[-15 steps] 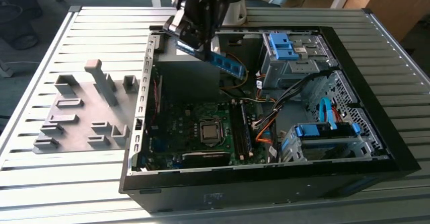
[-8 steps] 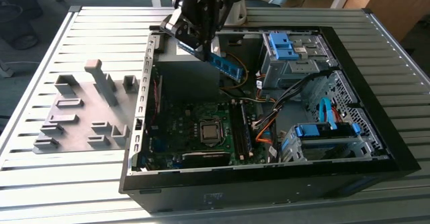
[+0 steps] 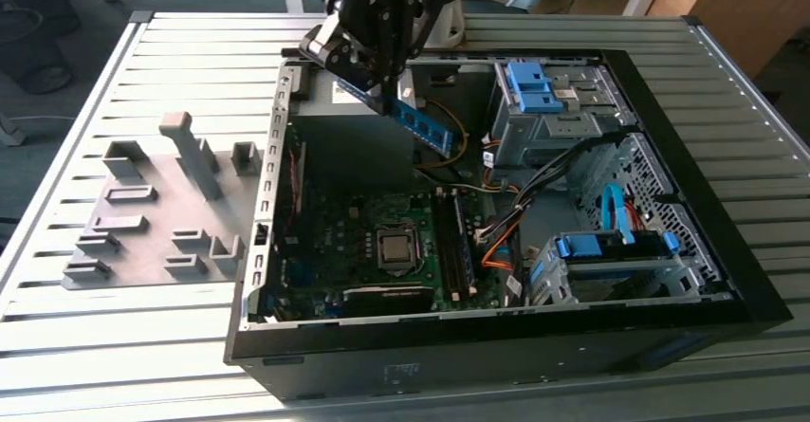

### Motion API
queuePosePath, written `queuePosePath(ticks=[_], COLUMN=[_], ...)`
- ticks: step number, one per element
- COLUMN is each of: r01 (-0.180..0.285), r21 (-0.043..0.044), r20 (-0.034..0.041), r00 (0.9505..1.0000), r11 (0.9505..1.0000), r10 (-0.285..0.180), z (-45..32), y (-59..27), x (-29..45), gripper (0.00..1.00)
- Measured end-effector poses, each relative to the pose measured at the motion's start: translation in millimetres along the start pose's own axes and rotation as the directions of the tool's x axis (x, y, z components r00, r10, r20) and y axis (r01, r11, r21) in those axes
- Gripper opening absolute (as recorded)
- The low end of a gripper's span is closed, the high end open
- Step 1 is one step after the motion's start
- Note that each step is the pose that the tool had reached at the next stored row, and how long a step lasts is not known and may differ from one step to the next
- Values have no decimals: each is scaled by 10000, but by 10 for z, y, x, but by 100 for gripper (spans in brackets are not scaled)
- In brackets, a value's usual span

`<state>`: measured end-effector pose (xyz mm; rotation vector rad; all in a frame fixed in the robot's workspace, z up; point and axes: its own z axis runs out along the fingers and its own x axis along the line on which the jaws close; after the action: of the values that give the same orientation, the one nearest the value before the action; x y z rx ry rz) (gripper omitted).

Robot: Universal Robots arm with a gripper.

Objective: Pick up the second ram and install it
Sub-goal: 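Insert the second ram into the second slot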

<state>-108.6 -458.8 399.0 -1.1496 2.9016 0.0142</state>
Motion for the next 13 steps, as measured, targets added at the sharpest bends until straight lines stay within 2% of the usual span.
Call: queuePosePath(ticks=[11, 13], r01=[-4, -134], r21=[1, 6], r20=[0, -2], r00=[10000, 9999], r11=[10000, 9999], r10=[4, 134], z=[0, 1], y=[0, 0], x=[0, 0], gripper=[14, 14])
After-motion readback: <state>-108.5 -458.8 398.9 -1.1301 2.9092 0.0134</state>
